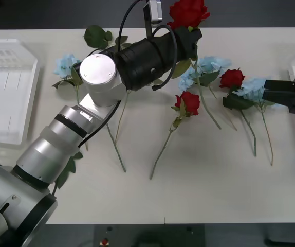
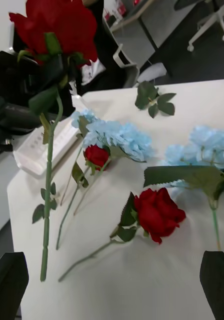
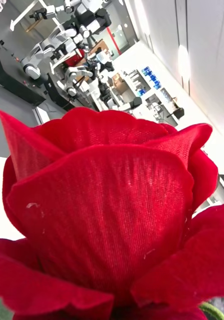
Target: Put the red flowers into the right box and the blue flowers into the left box
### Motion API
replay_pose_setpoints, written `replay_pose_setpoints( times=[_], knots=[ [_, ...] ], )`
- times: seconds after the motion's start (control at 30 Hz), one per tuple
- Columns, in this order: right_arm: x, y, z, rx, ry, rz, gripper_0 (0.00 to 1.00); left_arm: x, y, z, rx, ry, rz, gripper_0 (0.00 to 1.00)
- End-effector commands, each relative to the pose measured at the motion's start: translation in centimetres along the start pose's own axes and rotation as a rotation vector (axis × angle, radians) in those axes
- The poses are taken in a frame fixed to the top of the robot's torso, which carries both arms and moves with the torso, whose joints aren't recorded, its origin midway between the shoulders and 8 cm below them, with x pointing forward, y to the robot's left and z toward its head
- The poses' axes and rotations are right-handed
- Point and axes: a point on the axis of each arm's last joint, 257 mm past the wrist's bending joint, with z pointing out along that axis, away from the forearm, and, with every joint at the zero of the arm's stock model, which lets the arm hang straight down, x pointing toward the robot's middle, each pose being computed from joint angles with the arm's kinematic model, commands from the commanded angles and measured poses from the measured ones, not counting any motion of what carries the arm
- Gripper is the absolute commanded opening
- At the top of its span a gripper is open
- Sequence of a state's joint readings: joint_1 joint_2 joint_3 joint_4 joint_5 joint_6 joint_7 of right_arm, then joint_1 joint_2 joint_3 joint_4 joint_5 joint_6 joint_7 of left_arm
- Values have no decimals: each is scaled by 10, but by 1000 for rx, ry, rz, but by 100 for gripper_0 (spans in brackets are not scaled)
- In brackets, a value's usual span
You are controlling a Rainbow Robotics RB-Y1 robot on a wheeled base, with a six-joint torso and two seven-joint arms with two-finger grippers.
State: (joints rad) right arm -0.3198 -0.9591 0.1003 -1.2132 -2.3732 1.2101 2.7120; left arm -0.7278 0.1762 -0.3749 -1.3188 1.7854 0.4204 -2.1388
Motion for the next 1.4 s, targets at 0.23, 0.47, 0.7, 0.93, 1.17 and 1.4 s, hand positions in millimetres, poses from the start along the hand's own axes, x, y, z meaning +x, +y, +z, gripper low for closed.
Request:
replay_pose_setpoints(
  times=[0.23, 0.47, 0.7, 0.93, 1.17, 1.4],
  knots=[
    [13, 48, 54, -160, -112, 66, 100, -19, -44, 12, 87, -34, 15, 0],
    [26, 64, 89, -204, -140, 84, 100, -15, -41, 10, 81, -29, 17, 0],
    [30, 72, 121, -214, -122, 45, 100, -7, -39, 4, 82, -22, 10, 0],
    [14, 83, 147, -239, -158, 31, 100, -5, -44, -1, 94, -23, 7, 0],
    [18, 97, 168, -271, -131, 28, 79, -6, -41, -2, 91, -25, 9, 0],
    [19, 97, 177, -262, -127, 31, 0, -6, -40, -3, 88, -24, 8, 0]
  ],
)
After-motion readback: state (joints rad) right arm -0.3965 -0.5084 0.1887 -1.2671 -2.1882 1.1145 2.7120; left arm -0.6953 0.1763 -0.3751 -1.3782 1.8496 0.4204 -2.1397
